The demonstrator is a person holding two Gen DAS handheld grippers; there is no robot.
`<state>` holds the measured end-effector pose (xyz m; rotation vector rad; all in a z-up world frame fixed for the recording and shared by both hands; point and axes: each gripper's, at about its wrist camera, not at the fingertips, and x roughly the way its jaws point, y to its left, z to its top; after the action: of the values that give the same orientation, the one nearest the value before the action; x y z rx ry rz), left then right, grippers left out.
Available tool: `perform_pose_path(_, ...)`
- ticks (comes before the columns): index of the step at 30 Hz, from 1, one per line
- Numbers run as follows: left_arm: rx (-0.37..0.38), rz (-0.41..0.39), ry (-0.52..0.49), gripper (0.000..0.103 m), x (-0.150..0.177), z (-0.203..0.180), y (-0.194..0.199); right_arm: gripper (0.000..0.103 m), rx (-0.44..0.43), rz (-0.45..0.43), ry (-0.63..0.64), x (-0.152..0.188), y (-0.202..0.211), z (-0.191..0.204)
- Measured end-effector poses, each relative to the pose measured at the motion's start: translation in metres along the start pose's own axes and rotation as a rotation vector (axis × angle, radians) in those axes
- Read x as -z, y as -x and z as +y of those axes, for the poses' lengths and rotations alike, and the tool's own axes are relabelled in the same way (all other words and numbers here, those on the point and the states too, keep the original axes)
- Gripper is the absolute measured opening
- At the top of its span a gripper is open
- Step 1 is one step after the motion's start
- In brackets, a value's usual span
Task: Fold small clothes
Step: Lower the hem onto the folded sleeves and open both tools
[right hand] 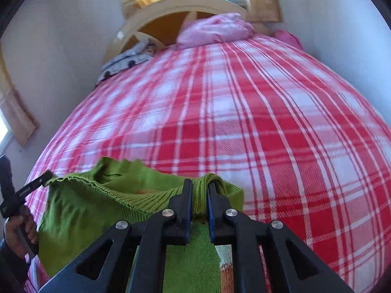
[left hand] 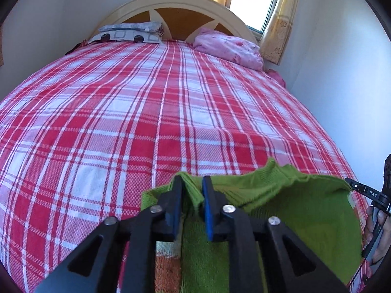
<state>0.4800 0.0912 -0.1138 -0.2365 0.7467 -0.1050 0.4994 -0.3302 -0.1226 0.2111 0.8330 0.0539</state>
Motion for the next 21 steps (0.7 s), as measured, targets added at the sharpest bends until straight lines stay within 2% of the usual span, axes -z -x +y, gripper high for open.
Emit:
perform_pose_path(1, -0.008, -0.003, 0.006, 0.037, 0.002, 0.001, 0.001, 0.039, 0.024, 0.015, 0.021, 0.002, -0.004, 0.001)
perform_pose_path(2, -0.028, -0.006, 0.011, 0.056, 0.003, 0.001, 0.003, 0.070, 0.053, 0.016, 0.036, 0.002, -0.005, 0.001)
perform_pose_path(3, -0.042, -0.010, 0.014, 0.064, 0.004, 0.002, 0.005, 0.079, 0.078, 0.006, 0.050, 0.004, -0.004, 0.002)
perform_pose_path(4, -0.041, -0.022, 0.015, 0.067, 0.004, 0.003, 0.010, 0.080, 0.074, -0.008, 0.060, 0.006, 0.001, 0.001)
perform_pose_path(9, -0.032, -0.053, -0.011, 0.068, 0.016, 0.001, 0.043, 0.080, 0.074, -0.049, 0.055, 0.015, 0.031, -0.005)
perform_pose_path(11, -0.053, -0.064, -0.038, 0.075, 0.026, -0.001, 0.055, 0.080, 0.089, -0.065, 0.070, 0.022, 0.046, -0.005)
perform_pose_path(13, -0.069, -0.057, -0.056, 0.075, 0.039, -0.002, 0.062, 0.080, 0.095, -0.069, 0.075, 0.029, 0.057, -0.004)
perform_pose_path(15, -0.075, -0.026, -0.065, 0.075, 0.054, -0.001, 0.064, 0.080, 0.061, -0.038, 0.068, 0.041, 0.063, -0.003)
perform_pose_path(18, -0.056, -0.004, -0.056, 0.065, 0.071, 0.003, 0.070, 0.080, 0.023, 0.006, 0.095, 0.064, 0.072, 0.009)
perform_pose_path(19, -0.037, 0.004, -0.049, 0.058, 0.078, 0.005, 0.073, 0.080, 0.036, 0.015, 0.113, 0.073, 0.076, 0.014)
perform_pose_path(21, -0.006, 0.016, -0.033, 0.056, 0.086, 0.008, 0.078, 0.080, 0.031, 0.027, 0.116, 0.087, 0.083, 0.016)
